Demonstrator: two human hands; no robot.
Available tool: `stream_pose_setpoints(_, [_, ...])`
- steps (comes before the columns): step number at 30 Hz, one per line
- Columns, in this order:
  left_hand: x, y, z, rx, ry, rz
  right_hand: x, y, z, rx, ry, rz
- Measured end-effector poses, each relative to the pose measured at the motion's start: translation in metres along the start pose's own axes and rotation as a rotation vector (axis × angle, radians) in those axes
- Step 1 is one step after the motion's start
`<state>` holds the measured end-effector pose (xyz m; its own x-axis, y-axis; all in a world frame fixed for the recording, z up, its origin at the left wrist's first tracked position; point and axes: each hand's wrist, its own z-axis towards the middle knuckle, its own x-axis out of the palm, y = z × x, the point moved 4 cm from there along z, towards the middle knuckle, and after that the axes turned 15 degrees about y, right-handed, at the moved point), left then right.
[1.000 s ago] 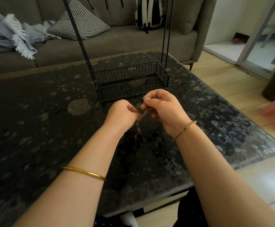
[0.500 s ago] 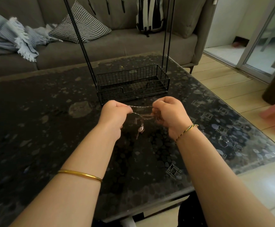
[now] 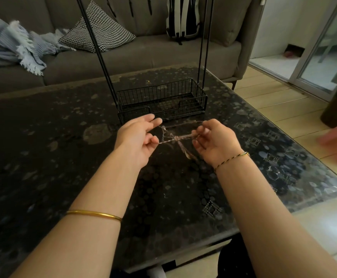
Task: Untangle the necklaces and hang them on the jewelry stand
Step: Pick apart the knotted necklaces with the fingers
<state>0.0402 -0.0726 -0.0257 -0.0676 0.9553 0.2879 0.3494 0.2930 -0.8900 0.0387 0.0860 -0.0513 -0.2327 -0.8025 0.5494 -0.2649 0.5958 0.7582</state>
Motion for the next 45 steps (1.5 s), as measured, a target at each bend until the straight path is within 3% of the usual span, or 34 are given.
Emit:
stream_pose_setpoints(6, [0.006,-0.001,0.003,0.114,0.017,0.181,0.004,0.002,-0.002,-0.057,0.053,0.193])
stream_pose_setpoints(10, [0.01,-0.002,0.001,0.136,0.029,0.178,0.006,0.001,-0.002,-0.014,0.123,0.139])
stream_pose_setpoints(14, [0.002,-0.004,0.001,0.157,-0.047,0.211,0.006,0.005,-0.006,-0.011,0.167,-0.239])
stream_pose_setpoints(19, [-0.002,-0.008,-0.001,0.199,-0.051,0.244,0.014,0.007,-0.007,-0.16,0.118,-0.985])
stream_pose_setpoints(22, [0.001,-0.009,-0.002,0.219,-0.032,0.295,0.019,0.003,-0.008,-0.217,0.129,-1.142])
stream_pose_setpoints(30, [0.009,-0.003,-0.003,0.138,0.093,0.395,0.033,0.01,-0.017,-0.349,0.275,-0.822])
stream_pose_setpoints(36, [0.008,0.001,-0.001,0.08,0.077,0.38,0.035,0.015,-0.021,-0.38,0.35,-0.53])
stream_pose_setpoints(45, [0.005,0.003,0.003,0.102,0.004,0.577,0.026,0.022,-0.018,-0.404,0.315,-0.119])
